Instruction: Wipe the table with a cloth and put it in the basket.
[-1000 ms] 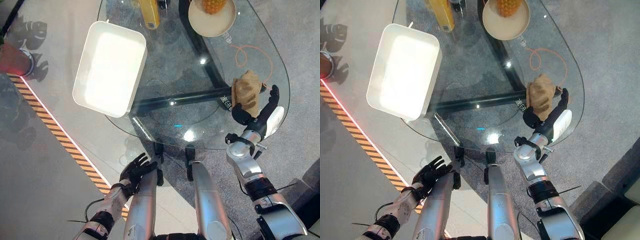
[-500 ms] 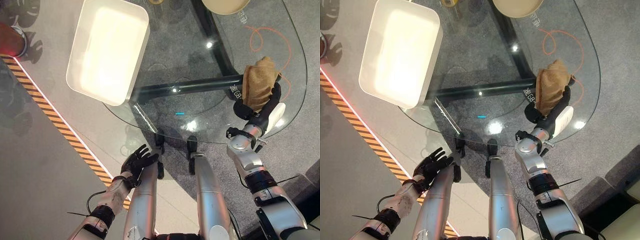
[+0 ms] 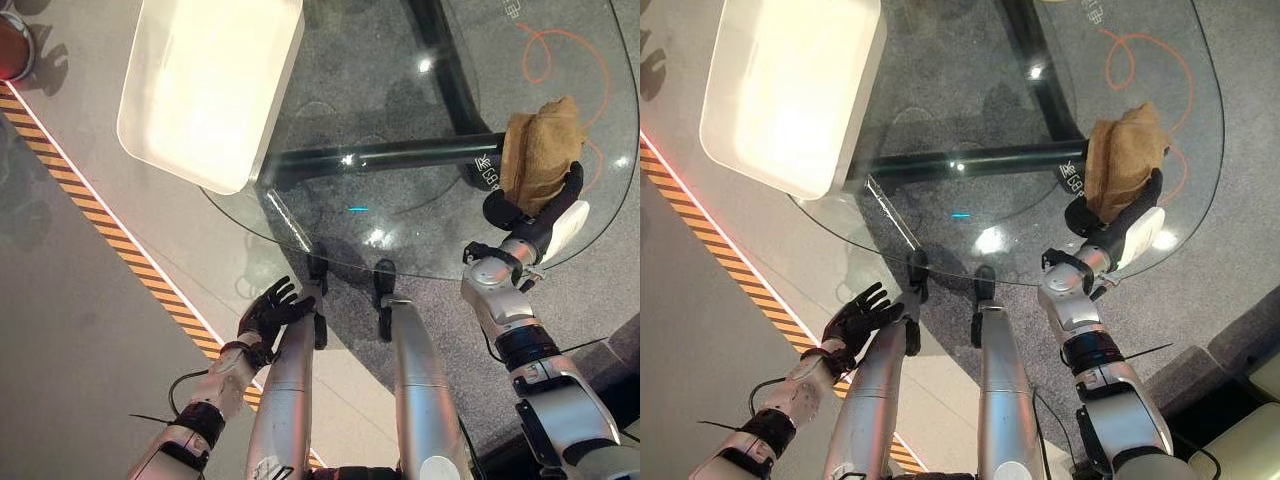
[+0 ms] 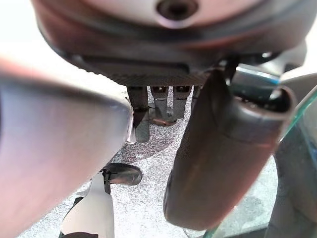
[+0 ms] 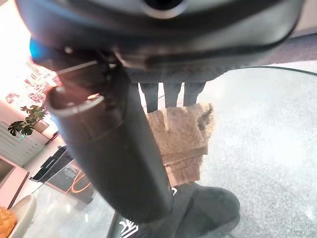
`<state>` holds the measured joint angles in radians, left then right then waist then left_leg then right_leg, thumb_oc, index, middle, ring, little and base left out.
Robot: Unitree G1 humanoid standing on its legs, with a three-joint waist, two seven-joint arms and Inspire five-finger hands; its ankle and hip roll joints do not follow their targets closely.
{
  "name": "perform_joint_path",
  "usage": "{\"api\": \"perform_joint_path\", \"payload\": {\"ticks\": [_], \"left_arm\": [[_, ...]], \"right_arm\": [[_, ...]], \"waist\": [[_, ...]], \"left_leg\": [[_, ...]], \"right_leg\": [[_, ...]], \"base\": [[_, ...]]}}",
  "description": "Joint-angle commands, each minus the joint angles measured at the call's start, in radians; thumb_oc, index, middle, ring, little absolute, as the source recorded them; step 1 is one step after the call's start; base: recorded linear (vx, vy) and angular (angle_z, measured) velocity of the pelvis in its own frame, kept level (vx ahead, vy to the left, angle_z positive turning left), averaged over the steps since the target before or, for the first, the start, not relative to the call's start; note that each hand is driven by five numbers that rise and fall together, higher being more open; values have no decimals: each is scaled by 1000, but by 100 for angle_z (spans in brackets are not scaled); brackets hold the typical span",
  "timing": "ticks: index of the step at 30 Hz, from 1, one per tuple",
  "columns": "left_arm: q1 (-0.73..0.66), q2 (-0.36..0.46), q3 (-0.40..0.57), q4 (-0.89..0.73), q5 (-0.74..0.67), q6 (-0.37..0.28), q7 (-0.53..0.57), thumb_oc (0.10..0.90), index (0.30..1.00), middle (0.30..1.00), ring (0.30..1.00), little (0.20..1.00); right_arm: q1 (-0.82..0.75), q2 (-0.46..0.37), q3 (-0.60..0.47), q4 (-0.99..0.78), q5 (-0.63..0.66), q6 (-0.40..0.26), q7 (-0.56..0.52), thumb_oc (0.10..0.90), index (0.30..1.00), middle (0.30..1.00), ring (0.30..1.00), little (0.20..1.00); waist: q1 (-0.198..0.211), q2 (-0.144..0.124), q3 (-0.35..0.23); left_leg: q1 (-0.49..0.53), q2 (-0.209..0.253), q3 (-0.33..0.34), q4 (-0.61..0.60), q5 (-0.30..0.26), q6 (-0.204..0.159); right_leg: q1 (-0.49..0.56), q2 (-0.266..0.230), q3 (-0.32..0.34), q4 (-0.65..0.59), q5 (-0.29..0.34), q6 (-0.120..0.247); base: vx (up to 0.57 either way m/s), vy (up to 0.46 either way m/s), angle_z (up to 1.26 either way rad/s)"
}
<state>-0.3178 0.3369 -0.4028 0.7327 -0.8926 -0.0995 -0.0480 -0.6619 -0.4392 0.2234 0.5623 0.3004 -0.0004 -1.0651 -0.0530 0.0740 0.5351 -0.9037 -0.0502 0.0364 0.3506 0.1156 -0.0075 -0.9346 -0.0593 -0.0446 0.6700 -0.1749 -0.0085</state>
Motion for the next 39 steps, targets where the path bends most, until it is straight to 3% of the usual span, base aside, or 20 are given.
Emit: {"api": "perform_joint_path", "payload": {"ticks": [1,6,8,9,10,25,39], "left_arm": [[89,-111,-134,-9,-25,45,-15,800,900,900,900,900],[80,-108,-138,-14,-24,48,-11,800,900,900,900,900],[78,-105,-139,-18,-26,51,-8,800,900,900,900,900],[78,-105,-140,-19,-27,52,-7,800,900,900,900,900],[77,-105,-141,-19,-29,52,-6,800,900,900,900,900],[85,-113,-136,-27,-29,46,0,800,900,900,900,900],[100,-131,-120,-45,-38,37,3,800,900,900,900,900]], "right_arm": [[39,-62,-34,-47,51,-20,-63,800,900,900,900,900],[24,-59,-31,-33,63,-24,-56,800,900,900,900,900],[20,-59,-30,-32,65,-29,-48,564,698,698,698,664],[18,-57,-28,-31,63,-30,-47,289,462,462,462,389],[14,-57,-26,-33,61,-29,-46,100,300,300,300,200],[32,-39,-23,-124,15,-58,-42,100,300,300,300,200],[19,-38,-10,-293,-84,-3,-1,100,300,300,300,200]], "waist": [[5,7,-15],[9,7,-15],[11,7,-15],[12,7,-15],[13,6,-15],[14,-1,-15],[19,1,-15]], "left_leg": [[-43,-47,35,225,-210,58],[-61,-48,31,233,-211,56],[-71,-48,30,239,-212,57],[-74,-49,29,239,-212,57],[-76,-50,27,240,-211,57],[-93,-53,23,249,-214,58],[-107,-55,28,244,-213,64]], "right_leg": [[-15,45,-12,-174,182,20],[-32,46,-14,-166,182,22],[-41,45,-15,-162,183,22],[-44,46,-15,-160,183,22],[-46,46,-16,-160,183,22],[-63,50,-13,-146,182,25],[-84,46,-1,-145,188,34]], "base": [[0,0,0],[0,0,0],[0,0,0],[0,0,0],[0,0,0],[5,16,1],[11,57,0]]}}
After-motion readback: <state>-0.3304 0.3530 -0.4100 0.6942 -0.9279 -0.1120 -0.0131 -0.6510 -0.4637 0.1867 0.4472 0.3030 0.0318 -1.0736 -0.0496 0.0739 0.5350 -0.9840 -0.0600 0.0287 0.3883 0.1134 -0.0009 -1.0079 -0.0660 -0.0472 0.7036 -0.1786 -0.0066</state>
